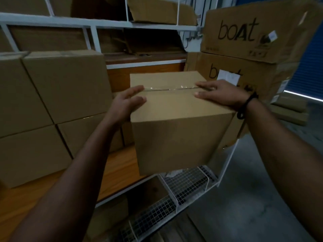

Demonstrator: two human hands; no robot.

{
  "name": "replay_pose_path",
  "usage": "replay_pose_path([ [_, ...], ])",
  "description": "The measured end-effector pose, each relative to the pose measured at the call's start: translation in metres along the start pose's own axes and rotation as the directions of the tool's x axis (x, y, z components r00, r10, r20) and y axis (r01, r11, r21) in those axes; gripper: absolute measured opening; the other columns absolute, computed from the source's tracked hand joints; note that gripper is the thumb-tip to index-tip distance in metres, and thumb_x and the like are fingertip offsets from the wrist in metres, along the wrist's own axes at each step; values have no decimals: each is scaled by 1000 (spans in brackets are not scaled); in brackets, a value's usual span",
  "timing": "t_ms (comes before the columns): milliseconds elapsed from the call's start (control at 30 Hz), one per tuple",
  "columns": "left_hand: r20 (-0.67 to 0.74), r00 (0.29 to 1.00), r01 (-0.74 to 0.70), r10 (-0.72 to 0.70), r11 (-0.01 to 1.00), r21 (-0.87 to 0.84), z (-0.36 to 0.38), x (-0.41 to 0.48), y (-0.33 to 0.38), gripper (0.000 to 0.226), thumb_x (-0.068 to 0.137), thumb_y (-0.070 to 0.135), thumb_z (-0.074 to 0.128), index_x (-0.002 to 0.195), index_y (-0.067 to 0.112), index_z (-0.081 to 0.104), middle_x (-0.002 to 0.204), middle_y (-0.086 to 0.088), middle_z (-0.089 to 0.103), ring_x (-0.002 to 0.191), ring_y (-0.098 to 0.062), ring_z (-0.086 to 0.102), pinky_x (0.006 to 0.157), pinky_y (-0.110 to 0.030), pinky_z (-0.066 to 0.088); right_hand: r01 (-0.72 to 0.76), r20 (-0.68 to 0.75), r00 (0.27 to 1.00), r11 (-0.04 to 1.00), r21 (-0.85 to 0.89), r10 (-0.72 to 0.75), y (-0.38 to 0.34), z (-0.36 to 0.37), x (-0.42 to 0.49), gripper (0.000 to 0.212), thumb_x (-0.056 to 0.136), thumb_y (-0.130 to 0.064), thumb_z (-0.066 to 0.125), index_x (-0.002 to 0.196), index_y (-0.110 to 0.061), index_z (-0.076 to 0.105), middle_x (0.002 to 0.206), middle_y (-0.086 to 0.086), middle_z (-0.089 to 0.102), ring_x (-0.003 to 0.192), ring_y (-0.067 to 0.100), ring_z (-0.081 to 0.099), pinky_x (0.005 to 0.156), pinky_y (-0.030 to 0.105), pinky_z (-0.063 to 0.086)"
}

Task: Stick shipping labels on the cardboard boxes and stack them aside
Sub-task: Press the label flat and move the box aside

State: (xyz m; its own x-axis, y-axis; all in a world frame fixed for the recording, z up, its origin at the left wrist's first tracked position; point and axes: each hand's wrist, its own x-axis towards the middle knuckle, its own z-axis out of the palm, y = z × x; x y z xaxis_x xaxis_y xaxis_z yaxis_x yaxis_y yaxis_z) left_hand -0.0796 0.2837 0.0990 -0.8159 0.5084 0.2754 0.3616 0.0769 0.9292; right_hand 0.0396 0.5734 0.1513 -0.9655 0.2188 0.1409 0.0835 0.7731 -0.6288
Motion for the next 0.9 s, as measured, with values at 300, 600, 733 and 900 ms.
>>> replay_pose_path([
  [300, -112, 990, -80, 81, 997, 13, 50, 100, 10, 56, 88, 37, 60, 142, 30, 48, 141, -5, 44, 113, -19, 54, 84, -35, 52, 35, -64, 997, 999, 34, -33, 40, -67, 90, 61, 75, -51, 73, 132, -34, 58, 150, -6, 41, 137, 14, 33, 103, 29, 22],
  [600, -142, 985, -100, 100, 995, 8, 70, 242, 7, 44, 98, 28, 52, 142, 31, 48, 128, 0, 44, 102, -19, 53, 72, -33, 48, -3, -23, 1000, 999, -52, 2, 75, -117, 211, 80, 66, -68, 68, 139, -40, 49, 154, -10, 34, 139, 15, 32, 108, 33, 24],
  [733, -128, 986, -104, 105, 994, 16, 81, 293, 4, 42, 99, 29, 50, 141, 29, 49, 119, 6, 42, 100, -16, 51, 74, -34, 48, -22, -47, 999, 999, -30, 21, 98, -133, 257, 66, 78, -56, 68, 139, -39, 49, 153, -7, 35, 137, 17, 33, 99, 34, 23],
  [900, -123, 991, -55, 55, 998, -2, 100, 342, -6, 42, 99, 29, 50, 141, 29, 49, 128, 1, 44, 102, -16, 50, 72, -34, 45, -62, -57, 997, 998, -31, 60, 120, -145, 301, 73, 68, -62, 72, 135, -41, 52, 152, -5, 36, 136, 20, 35, 104, 38, 26],
])
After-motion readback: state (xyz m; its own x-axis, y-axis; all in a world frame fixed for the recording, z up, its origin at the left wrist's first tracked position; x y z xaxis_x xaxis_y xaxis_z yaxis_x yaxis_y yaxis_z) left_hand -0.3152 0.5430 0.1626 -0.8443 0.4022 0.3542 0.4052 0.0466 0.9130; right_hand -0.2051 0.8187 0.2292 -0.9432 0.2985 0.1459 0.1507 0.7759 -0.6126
